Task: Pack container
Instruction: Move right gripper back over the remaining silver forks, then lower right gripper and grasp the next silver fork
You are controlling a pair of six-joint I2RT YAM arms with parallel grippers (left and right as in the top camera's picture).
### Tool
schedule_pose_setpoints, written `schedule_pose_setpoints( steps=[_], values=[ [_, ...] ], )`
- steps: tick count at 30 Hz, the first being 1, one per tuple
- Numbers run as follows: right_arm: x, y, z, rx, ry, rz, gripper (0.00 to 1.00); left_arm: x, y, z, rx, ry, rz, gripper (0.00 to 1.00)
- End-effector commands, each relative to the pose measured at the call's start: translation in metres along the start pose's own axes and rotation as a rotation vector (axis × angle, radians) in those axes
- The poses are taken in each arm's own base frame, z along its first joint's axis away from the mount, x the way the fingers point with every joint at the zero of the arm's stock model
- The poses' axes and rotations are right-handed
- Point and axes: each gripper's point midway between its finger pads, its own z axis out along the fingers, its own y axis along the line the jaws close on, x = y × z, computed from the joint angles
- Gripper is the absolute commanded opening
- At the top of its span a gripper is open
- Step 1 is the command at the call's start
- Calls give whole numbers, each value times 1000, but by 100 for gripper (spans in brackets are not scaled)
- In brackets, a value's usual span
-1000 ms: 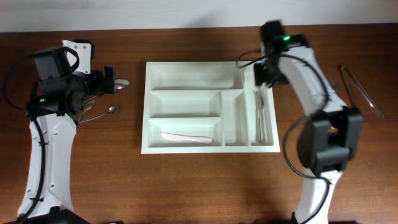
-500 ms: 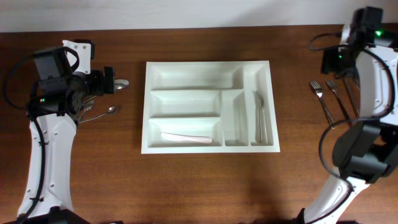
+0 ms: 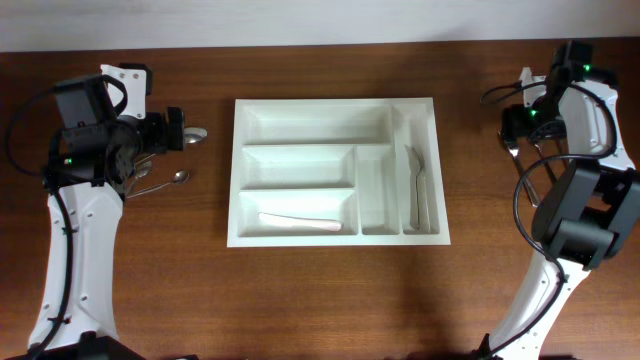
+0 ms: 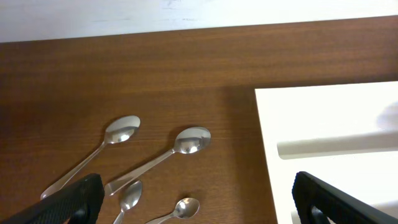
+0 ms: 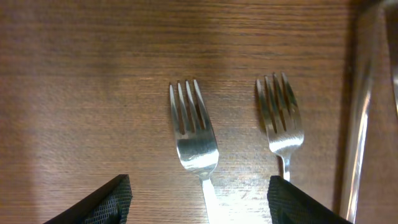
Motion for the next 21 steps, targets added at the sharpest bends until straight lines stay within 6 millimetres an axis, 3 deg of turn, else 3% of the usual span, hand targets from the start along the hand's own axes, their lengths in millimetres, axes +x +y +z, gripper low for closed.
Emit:
schedule_pose_setpoints(
  steps=[1, 9, 14, 21],
  values=[
    [2, 7, 14, -32, 13, -68, 71, -6, 4, 0, -11, -8, 16, 99],
    [10, 9, 39, -50, 60, -66, 70, -6, 4, 0, -11, -8, 16, 99],
    [11, 9, 45, -52, 63, -66, 69, -6, 4, 0, -11, -8, 16, 99],
    [6, 8, 49, -45, 45, -66, 60, -6, 4, 0, -11, -8, 16, 99]
  ],
)
